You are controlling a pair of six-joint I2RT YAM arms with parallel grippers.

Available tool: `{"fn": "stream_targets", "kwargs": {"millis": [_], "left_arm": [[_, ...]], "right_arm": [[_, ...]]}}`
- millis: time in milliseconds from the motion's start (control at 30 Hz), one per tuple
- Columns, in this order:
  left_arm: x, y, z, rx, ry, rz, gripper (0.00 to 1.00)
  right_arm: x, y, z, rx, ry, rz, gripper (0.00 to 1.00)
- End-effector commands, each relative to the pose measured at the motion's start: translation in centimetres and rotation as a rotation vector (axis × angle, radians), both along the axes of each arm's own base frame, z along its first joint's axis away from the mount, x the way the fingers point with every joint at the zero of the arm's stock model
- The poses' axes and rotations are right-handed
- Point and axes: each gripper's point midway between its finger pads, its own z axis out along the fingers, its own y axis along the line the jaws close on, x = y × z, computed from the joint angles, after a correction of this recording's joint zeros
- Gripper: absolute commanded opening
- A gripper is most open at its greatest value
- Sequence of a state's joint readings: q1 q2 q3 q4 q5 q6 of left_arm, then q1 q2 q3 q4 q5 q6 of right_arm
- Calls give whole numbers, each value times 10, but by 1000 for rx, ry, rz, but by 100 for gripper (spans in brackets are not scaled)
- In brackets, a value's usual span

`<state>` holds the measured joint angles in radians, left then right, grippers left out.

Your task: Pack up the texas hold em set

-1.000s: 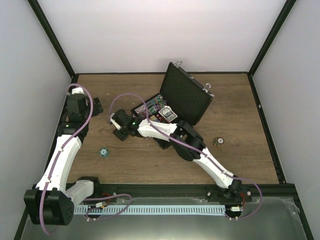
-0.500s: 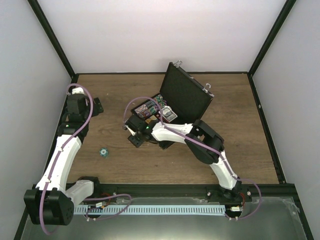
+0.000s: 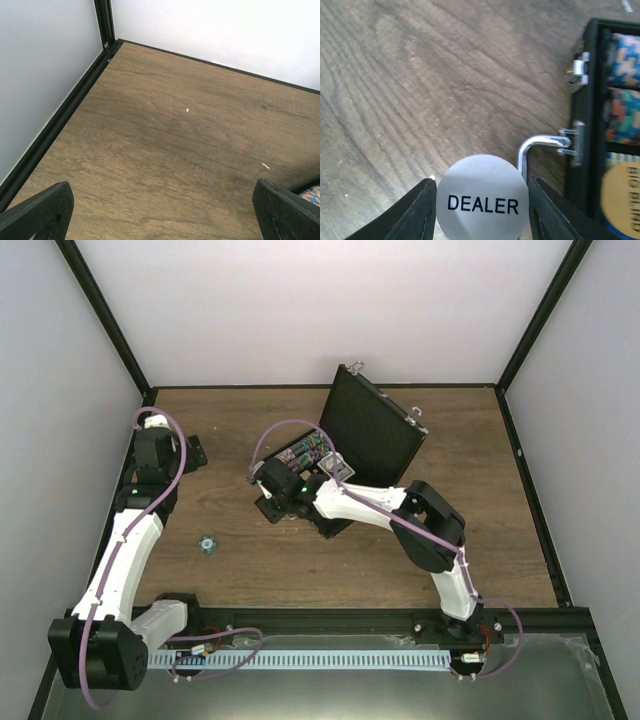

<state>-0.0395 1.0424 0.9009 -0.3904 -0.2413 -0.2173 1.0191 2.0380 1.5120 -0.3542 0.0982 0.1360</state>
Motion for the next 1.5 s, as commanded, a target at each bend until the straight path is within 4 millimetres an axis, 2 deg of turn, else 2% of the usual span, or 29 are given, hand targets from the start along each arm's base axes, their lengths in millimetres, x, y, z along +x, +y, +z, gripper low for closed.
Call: {"fn": "stream_targets", "kwargs": {"millis": [0,167,267,533,900,1133,1300,1467], "left_arm": [[1,-1,-1,-13,-9,-3,100],[2,-2,0,-15,-10,-7,100],[2,-2,-2,-15,-6,-7,100],[3,-2,-4,-14,2,-7,100],[3,-1,-5,-12,6,-5,100],[4,-1,-7,-10,12,-6,100],[4,-1,-6,-10,9,-5,100],[3,-1,-7,-8,12,-2,100]], "right_arm": [[35,-28,29,54,-49,-119,48],[70,-69,25,59,-38,-219,48],[85,-83,21,62,-32,-252,48],[113,-95,4,50,-24,-287,48],[118,-100,-12,18,-7,-318,50],[120,-102,-12,12,-7,-335,61],[121,-104,-7,11,-16,-345,69],[116,-107,17,35,-29,-341,70]]}}
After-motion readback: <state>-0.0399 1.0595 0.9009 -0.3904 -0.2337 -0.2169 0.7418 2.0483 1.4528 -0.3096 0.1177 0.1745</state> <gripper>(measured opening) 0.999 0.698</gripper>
